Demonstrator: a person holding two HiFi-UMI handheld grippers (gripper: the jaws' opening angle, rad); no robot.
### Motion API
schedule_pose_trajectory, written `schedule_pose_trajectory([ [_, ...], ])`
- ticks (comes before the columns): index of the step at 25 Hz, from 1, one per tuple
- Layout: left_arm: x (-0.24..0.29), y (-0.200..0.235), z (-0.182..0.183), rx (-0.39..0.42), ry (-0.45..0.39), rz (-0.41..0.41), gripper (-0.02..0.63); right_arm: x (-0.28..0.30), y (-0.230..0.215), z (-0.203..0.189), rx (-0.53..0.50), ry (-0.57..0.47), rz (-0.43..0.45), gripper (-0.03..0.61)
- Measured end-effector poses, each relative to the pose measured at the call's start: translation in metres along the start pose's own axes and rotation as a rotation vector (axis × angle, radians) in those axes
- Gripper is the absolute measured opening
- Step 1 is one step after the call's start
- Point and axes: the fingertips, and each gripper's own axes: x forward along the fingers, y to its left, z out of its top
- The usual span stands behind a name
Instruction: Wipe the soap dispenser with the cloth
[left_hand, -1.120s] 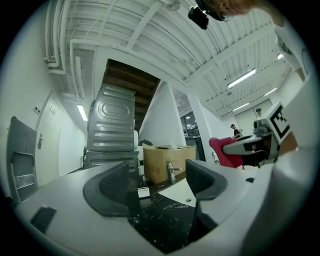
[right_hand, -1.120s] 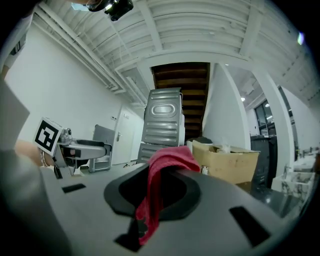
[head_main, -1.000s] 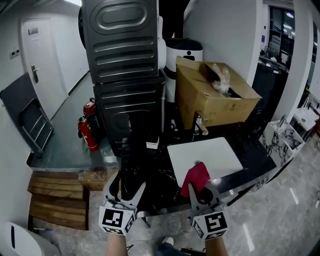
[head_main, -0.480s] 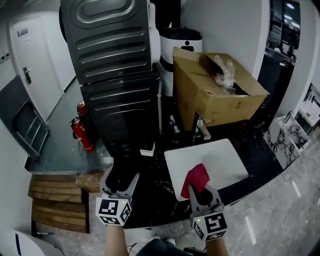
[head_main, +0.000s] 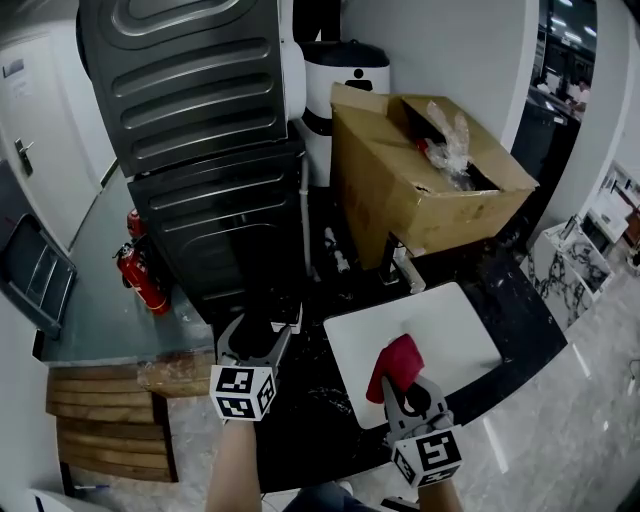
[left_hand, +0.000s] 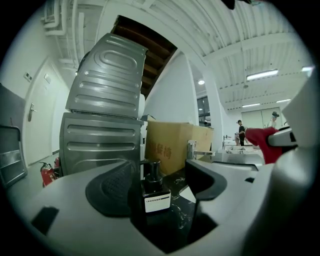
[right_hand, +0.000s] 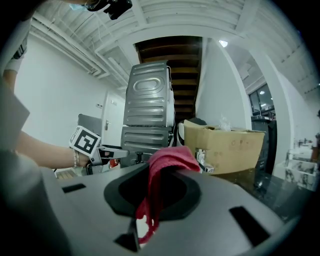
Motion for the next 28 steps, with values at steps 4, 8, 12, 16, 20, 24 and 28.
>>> schedule_pose_trajectory([
  [4,0.038,0.006,-0.017,-0.028,0.045,-0.046,0.344,0.020,-0.004,-0.006,-0.014,0.040,-0.022,0.049],
  [8,0.067,0.007,-0.034,-0.036,0.090,-0.085,0.342,0.032,-0.003,-0.016,-0.025,0.085,-0.027,0.049],
  [12,0.084,0.012,-0.038,-0.054,0.081,-0.077,0.237,0.037,0.000,-0.024,-0.065,0.116,-0.026,0.049],
  [16,0.096,0.013,-0.036,-0.022,0.069,-0.051,0.215,0.039,-0.001,-0.029,-0.070,0.131,-0.032,0.049],
  [20,0.099,0.013,-0.029,0.059,0.052,-0.006,0.126,0.040,0.001,-0.029,-0.083,0.142,-0.029,0.049],
  [24,0.097,0.014,-0.027,0.037,0.055,0.035,0.104,0.038,0.005,-0.025,-0.090,0.133,-0.020,0.049],
  [28,0.088,0.008,-0.028,-0.034,0.082,0.018,0.103,0.034,0.007,-0.018,-0.102,0.115,-0.013,0.049],
])
